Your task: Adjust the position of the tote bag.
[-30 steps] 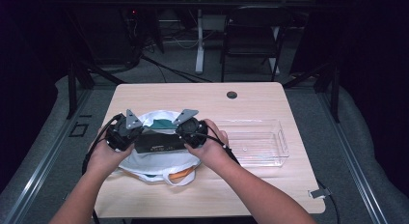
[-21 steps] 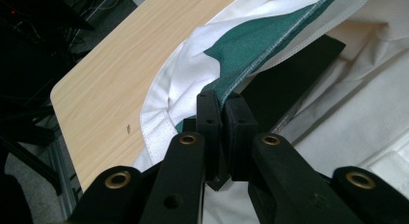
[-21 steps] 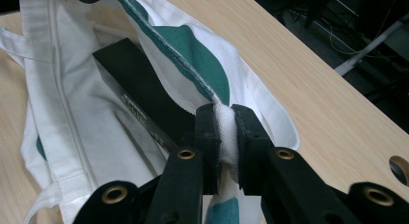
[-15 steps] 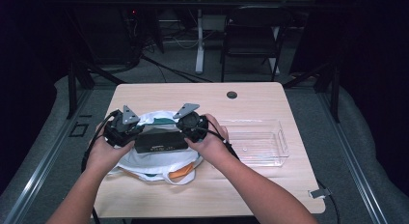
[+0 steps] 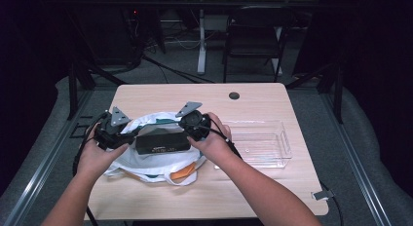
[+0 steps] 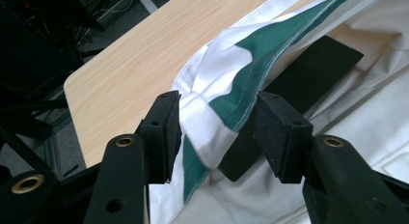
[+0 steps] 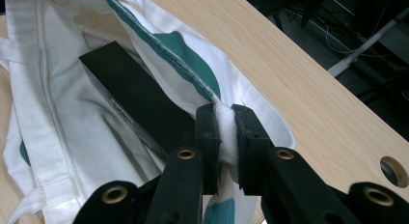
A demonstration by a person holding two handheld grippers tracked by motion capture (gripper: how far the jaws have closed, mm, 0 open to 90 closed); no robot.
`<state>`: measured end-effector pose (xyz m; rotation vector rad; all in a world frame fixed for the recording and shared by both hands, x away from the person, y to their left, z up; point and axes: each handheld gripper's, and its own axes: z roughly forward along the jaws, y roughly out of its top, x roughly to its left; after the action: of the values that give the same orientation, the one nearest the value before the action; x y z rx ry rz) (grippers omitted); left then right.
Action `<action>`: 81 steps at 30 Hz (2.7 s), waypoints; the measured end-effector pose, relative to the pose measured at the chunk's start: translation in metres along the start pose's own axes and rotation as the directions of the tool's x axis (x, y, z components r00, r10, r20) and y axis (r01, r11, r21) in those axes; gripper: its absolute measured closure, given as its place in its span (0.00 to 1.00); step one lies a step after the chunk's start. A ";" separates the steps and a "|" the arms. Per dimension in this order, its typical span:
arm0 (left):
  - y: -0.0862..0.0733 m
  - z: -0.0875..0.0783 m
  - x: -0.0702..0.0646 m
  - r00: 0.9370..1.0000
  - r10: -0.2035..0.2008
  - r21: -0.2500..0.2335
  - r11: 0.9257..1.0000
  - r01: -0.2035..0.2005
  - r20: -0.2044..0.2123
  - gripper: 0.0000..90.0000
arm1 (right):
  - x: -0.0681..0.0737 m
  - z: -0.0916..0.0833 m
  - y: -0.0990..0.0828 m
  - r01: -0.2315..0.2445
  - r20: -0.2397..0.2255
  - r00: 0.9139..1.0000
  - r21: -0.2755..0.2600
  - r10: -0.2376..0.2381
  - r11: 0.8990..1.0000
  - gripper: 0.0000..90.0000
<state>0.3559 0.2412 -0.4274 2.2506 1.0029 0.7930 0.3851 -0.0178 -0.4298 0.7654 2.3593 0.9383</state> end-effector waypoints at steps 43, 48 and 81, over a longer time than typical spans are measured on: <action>-0.045 0.012 0.012 0.999 0.046 0.109 0.993 -0.043 -0.020 0.61 | -0.007 0.004 0.002 -0.008 0.008 1.000 0.013 0.008 1.000 0.91; -0.044 0.015 0.010 0.998 0.053 0.115 0.992 -0.050 -0.032 0.71 | -0.007 0.004 0.002 -0.007 0.008 1.000 0.013 0.007 1.000 0.91; 0.005 0.024 0.018 0.988 0.115 0.143 0.985 -0.100 -0.107 0.99 | -0.024 0.012 -0.002 -0.012 0.037 0.999 0.033 0.011 0.999 0.90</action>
<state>0.3850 0.2470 -0.4349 2.4168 1.0228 0.9353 0.4091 -0.0291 -0.4341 0.8027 2.3467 0.8845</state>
